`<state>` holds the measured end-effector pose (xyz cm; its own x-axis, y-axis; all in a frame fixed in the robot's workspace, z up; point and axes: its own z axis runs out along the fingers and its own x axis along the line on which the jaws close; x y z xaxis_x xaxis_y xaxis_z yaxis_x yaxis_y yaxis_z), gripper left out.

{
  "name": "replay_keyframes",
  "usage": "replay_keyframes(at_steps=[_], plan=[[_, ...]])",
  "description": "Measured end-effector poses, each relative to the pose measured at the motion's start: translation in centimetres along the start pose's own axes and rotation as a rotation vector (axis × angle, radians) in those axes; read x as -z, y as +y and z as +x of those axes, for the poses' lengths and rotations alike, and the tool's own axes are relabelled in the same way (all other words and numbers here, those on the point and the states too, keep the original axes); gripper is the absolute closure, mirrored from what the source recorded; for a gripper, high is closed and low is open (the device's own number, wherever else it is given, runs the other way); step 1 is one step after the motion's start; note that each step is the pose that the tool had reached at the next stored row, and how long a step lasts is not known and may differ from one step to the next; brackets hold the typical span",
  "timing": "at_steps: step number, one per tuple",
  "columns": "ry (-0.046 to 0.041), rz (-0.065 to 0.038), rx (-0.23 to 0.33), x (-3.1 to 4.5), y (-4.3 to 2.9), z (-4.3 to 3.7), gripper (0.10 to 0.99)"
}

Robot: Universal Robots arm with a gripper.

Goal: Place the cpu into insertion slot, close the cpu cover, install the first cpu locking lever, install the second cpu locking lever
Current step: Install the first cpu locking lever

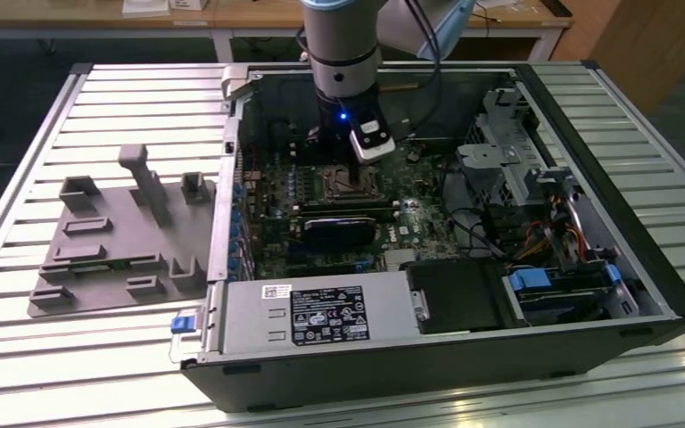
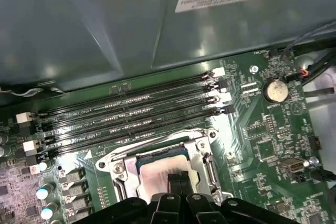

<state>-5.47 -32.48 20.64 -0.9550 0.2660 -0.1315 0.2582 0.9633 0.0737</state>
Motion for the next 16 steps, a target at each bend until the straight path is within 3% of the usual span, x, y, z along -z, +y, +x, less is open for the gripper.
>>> replay_keyframes(at_steps=[6, 11, 13, 16], plan=[[-0.0084, -0.003, 0.001, 1.34, 0.09, -0.15, 0.984], [-0.0092, -0.004, 0.001, 1.43, 0.09, -0.15, 0.984], [-0.0026, -0.002, 0.003, 1.4, 0.09, -0.15, 0.984], [0.0212, 0.006, 0.006, 1.32, 0.07, -0.15, 0.984]])
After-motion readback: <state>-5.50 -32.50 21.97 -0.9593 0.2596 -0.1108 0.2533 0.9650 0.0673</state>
